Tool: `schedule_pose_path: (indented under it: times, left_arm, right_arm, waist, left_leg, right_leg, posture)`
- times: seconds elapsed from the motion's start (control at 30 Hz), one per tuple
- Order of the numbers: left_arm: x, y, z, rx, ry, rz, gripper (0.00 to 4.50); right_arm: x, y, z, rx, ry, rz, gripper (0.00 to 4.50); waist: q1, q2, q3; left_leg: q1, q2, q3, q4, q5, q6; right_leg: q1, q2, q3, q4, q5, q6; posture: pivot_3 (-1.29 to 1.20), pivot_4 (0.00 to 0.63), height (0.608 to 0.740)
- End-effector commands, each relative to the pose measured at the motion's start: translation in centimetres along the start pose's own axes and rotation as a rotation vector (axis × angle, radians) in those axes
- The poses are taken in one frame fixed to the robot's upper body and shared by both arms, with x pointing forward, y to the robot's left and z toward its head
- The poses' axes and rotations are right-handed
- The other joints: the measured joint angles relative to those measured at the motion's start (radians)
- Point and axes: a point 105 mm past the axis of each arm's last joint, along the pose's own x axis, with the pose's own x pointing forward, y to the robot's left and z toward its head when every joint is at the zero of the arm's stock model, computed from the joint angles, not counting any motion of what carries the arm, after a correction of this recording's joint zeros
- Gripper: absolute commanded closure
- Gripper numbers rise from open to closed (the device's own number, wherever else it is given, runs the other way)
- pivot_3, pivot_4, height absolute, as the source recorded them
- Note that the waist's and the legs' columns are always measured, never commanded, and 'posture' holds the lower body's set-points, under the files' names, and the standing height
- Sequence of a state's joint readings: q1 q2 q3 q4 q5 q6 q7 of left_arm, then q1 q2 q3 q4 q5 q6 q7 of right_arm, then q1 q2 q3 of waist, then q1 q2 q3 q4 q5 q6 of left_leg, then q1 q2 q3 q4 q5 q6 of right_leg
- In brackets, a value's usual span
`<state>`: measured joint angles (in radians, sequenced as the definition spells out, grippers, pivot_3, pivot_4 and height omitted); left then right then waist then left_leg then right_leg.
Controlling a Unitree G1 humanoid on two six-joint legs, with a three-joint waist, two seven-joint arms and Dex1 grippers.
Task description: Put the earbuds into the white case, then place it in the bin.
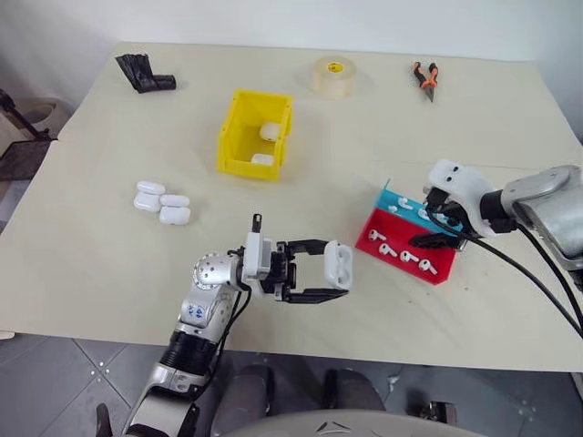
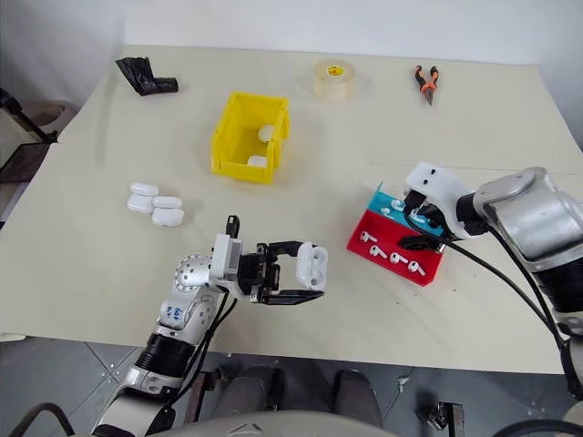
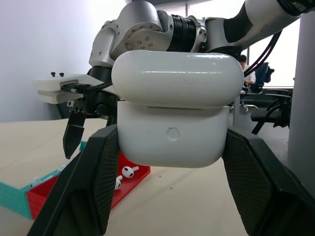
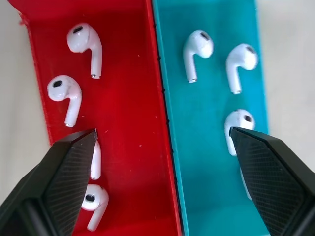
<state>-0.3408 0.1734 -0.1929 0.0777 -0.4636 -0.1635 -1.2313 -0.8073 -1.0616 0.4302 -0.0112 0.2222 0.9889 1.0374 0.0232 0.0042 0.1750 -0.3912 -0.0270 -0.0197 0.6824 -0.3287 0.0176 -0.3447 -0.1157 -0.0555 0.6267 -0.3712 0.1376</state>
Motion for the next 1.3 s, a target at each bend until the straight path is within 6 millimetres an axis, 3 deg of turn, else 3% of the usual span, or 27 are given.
schedule_pose_path:
  times: [0.03,0.13,0.23,0.4,0.73,0.83,1.1,1.2,1.27,1.3]
  left_arm:
    - [0.5,-0.2,1.0,0.038,-0.023,-0.009,1.73]
    - [0.5,-0.3,1.0,0.036,-0.02,-0.007,1.73]
    - [0.5,-0.3,0.9,0.033,-0.017,-0.008,1.73]
    - [0.4,-0.3,1.0,0.031,-0.015,-0.007,1.73]
    - [0.3,-0.2,1.1,0.026,-0.011,-0.007,1.73]
    - [0.3,-0.2,1.2,0.024,-0.011,-0.008,1.73]
    - [0.3,-0.2,1.2,0.022,-0.012,-0.007,1.73]
    - [0.3,-0.2,1.2,0.022,-0.012,-0.005,1.73]
    - [0.3,-0.1,1.2,0.02,-0.013,-0.005,1.73]
    - [0.3,-0.1,1.2,0.02,-0.013,-0.005,1.73]
  right_arm:
    - [-0.2,-0.8,0.6,-0.031,-0.007,-0.016,0.0]
    - [0.2,-1.0,0.6,-0.032,-0.005,-0.011,0.0]
    - [0.5,-1.1,0.7,-0.036,-0.005,-0.005,0.58]
    - [0.8,-1.2,1.0,-0.048,-0.009,-0.003,2.29]
    - [1.3,-0.7,0.7,-0.059,0.0,0.022,2.29]
    - [1.3,-0.7,0.7,-0.059,0.002,0.02,3.21]
    - [1.4,-0.6,0.6,-0.074,0.01,0.033,3.21]
    - [1.5,-0.5,0.6,-0.077,0.01,0.037,3.81]
    - [1.6,-0.5,0.6,-0.079,0.013,0.038,4.47]
    - [1.6,-0.5,0.6,-0.079,0.013,0.035,4.47]
  waist:
    - [0.0,0.0,0.0]
    - [-0.002,0.0,0.0]
    - [-0.004,0.0,0.0]
    - [-0.003,0.0,0.0]
    - [-0.003,0.0,0.0]
    - [-0.003,0.0,0.0]
    - [-0.002,0.0,0.0]
    - [-0.003,0.0,0.0]
    - [-0.003,0.0,0.0]
    - [-0.002,0.0,0.0]
  left_leg:
    - [0.0,0.0,0.0,0.0,0.0,0.0]
    - [0.0,0.0,0.0,0.0,0.0,0.0]
    - [0.0,0.001,0.001,0.0,0.0,0.0]
    - [0.0,0.001,0.001,0.0,0.0,0.0]
    - [0.0,0.001,0.001,0.0,0.0,0.0]
    - [0.0,0.001,0.001,0.0,0.0,0.0]
    - [0.0,0.001,0.001,0.0,0.0,0.0]
    - [0.0,0.001,0.001,0.0,0.0,0.0]
    - [0.0,0.001,0.001,0.0,0.0,0.0]
    - [0.0,0.001,0.001,0.0,0.0,0.0]
  right_leg:
    - [0.0,0.0,0.0,0.0,0.0,0.0]
    - [0.0,0.0,-0.001,0.0,0.0,0.0]
    - [-0.001,0.001,-0.004,0.0,0.0,0.0]
    - [-0.001,0.001,-0.007,0.001,0.0,0.0]
    - [-0.001,0.001,-0.008,0.001,0.0,0.0]
    - [-0.001,0.001,-0.008,0.001,0.0,0.0]
    - [-0.001,0.001,-0.008,0.001,0.0,0.0]
    - [-0.001,0.001,-0.008,0.001,0.0,0.0]
    - [-0.001,0.001,-0.008,0.001,0.0,0.0]
    - [-0.001,0.001,-0.008,0.001,0.0,0.0]
  posture:
    - [0.0,0.15,0.74]
    - [0.0,0.15,0.74]
    - [0.0,0.15,0.74]
    - [0.0,0.15,0.74]
    - [0.0,0.15,0.74]
    - [0.0,0.15,0.74]
    - [0.0,0.15,0.74]
    - [0.0,0.15,0.74]
    - [0.0,0.15,0.74]
    - [0.0,0.15,0.74]
